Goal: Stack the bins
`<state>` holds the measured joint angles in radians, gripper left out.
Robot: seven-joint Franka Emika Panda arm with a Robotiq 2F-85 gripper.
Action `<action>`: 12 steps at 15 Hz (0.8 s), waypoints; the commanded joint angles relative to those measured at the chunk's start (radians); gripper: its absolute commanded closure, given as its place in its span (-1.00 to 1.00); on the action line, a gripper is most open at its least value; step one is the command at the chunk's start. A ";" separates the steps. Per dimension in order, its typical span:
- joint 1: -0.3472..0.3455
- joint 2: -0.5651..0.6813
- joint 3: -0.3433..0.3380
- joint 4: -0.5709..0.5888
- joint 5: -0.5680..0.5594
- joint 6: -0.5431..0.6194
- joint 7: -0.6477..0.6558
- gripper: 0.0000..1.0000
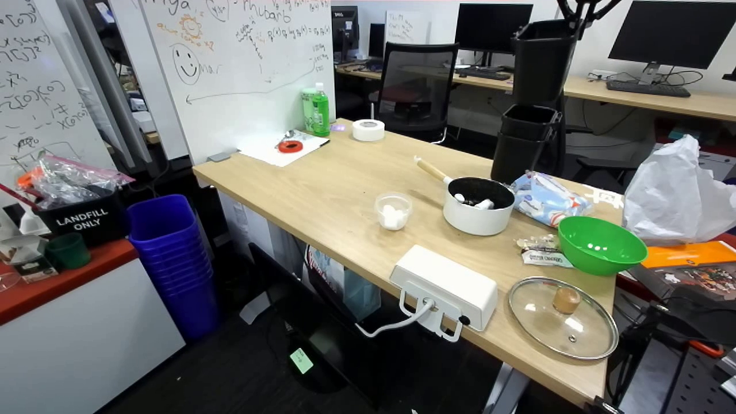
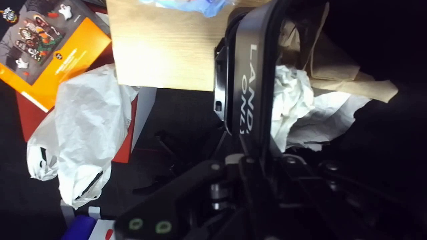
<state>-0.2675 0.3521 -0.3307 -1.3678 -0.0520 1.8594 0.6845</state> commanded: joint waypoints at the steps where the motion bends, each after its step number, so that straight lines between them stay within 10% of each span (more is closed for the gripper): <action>1: -0.017 0.035 0.008 0.075 -0.011 -0.107 -0.059 0.95; 12: -0.067 0.159 0.000 0.203 0.152 -0.097 0.068 0.95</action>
<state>-0.3113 0.4830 -0.3305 -1.2260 0.0680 1.7824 0.7372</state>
